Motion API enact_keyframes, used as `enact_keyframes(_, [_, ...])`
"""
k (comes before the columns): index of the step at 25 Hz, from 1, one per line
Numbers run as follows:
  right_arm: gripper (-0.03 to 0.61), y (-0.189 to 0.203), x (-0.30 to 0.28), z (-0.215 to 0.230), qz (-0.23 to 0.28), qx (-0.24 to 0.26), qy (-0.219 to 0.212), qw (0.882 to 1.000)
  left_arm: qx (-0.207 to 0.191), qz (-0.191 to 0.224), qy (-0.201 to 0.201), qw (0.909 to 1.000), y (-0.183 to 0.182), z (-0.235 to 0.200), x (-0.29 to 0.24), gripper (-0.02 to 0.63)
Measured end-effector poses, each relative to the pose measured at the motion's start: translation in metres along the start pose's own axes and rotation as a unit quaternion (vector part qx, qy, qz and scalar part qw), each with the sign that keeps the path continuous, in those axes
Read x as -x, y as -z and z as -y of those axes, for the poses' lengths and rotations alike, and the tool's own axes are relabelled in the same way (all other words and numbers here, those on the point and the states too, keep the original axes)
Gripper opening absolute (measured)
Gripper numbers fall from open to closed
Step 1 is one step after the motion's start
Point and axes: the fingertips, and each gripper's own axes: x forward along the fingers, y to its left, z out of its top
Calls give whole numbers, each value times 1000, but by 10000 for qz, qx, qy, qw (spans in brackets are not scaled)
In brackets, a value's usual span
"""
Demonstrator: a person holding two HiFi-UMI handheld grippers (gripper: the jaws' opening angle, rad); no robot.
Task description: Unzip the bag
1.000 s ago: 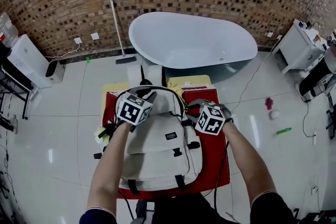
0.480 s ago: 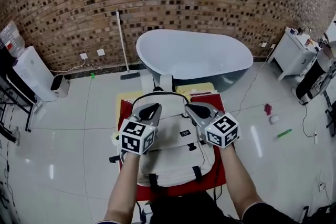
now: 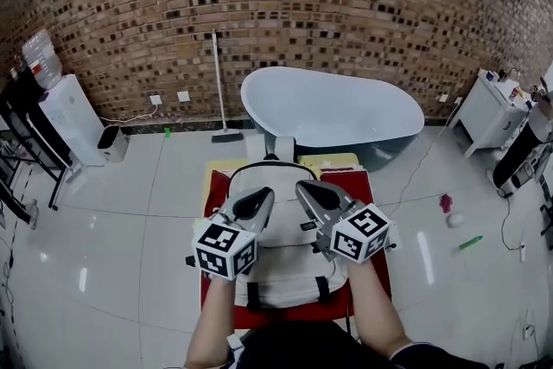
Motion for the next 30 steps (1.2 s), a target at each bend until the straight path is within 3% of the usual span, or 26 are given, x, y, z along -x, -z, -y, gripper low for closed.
enact_keyframes(10, [6,-2,-1,-17,-13,109,-248,9996,-123,-131,-281,9994,2,11,2,17])
enact_keyframes(30, [6,-2,5,-6,-36,42,-322,9995,-133,-223,-263,9993,2,15,-12,17])
